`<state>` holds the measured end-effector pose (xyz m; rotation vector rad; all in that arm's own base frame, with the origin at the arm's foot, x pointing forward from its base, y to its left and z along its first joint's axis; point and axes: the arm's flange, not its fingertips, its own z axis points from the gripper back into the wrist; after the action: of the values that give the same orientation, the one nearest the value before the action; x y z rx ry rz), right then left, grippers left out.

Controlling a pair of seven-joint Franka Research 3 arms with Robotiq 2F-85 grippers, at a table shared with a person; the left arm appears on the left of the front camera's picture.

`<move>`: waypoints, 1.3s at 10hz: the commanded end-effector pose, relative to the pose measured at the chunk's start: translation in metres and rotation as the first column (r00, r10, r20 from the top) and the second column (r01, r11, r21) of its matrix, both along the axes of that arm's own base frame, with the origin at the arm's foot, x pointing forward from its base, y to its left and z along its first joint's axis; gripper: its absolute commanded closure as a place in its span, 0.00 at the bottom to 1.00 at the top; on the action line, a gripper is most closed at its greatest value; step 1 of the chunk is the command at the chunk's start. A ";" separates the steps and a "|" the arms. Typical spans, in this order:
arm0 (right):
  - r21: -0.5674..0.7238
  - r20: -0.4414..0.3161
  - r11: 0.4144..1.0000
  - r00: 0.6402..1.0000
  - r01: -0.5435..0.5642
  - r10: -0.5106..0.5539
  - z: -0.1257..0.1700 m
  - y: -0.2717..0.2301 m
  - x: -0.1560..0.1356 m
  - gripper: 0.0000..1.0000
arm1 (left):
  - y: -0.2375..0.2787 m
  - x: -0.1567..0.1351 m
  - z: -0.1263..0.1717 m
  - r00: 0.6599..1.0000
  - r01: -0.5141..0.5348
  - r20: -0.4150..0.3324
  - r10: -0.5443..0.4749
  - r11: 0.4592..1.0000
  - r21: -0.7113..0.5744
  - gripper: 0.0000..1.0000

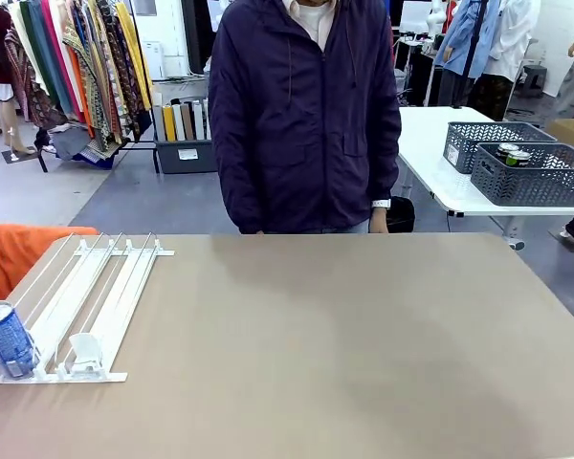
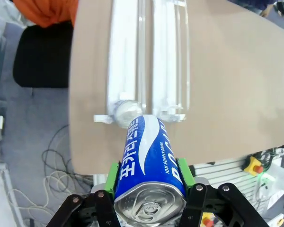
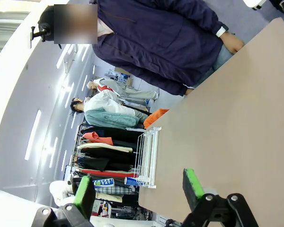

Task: Retrieve and store the cans from the dispenser.
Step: Pick up one can from the Automatic Can Dispenser and place it in the middle of the table.

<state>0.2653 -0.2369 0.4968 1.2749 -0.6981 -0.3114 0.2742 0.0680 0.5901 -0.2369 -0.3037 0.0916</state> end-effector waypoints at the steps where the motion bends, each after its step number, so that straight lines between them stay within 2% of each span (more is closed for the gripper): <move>1: 0.003 0.031 1.000 1.000 0.002 -0.002 0.001 0.000 0.002 0.00 | -0.081 0.030 0.010 0.999 0.036 0.000 -0.036 0.999 0.005 1.00; 2: 0.003 0.031 1.000 1.000 0.002 -0.002 0.001 0.000 0.002 0.00 | -0.128 0.051 0.014 0.994 0.109 0.000 -0.110 0.993 0.036 1.00; 4: 0.003 0.031 1.000 1.000 0.002 -0.002 0.001 0.000 0.002 0.00 | -0.234 0.098 0.005 0.956 0.294 -0.025 -0.293 0.956 0.004 1.00; 5: 0.003 0.031 1.000 1.000 0.002 -0.002 0.001 0.000 0.002 0.00 | -0.282 0.110 -0.008 0.950 0.313 -0.030 -0.312 0.949 0.046 1.00; 6: 0.003 0.031 1.000 1.000 0.002 -0.002 0.001 0.000 0.002 0.00 | -0.346 0.116 -0.034 0.919 0.395 -0.058 -0.391 0.915 0.087 1.00; 7: 0.003 0.031 1.000 1.000 0.002 -0.002 0.001 0.000 0.002 0.00 | -0.386 0.121 -0.053 0.894 0.448 -0.073 -0.442 0.887 0.112 1.00; 8: 0.003 0.031 1.000 1.000 0.002 -0.002 0.001 0.000 0.002 0.00 | -0.429 0.125 -0.073 0.827 0.561 -0.108 -0.552 0.820 0.110 1.00; 9: 0.003 0.031 1.000 1.000 0.002 -0.002 0.001 0.000 0.002 0.00 | -0.453 0.130 -0.094 0.783 0.622 -0.138 -0.607 0.768 0.154 1.00; 10: 0.003 0.031 1.000 1.000 0.002 -0.002 0.001 0.000 0.002 0.00 | -0.469 0.136 -0.114 0.757 0.653 -0.162 -0.632 0.735 0.182 1.00; 13: 0.003 0.031 1.000 1.000 0.002 -0.002 0.001 0.000 0.002 0.00 | -0.503 0.143 -0.162 0.719 0.694 -0.150 -0.679 0.691 0.202 1.00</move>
<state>0.2652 -0.2368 0.4971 1.2745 -0.6985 -0.3107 0.4126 -0.4269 0.4223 -0.0902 -0.1026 -0.6953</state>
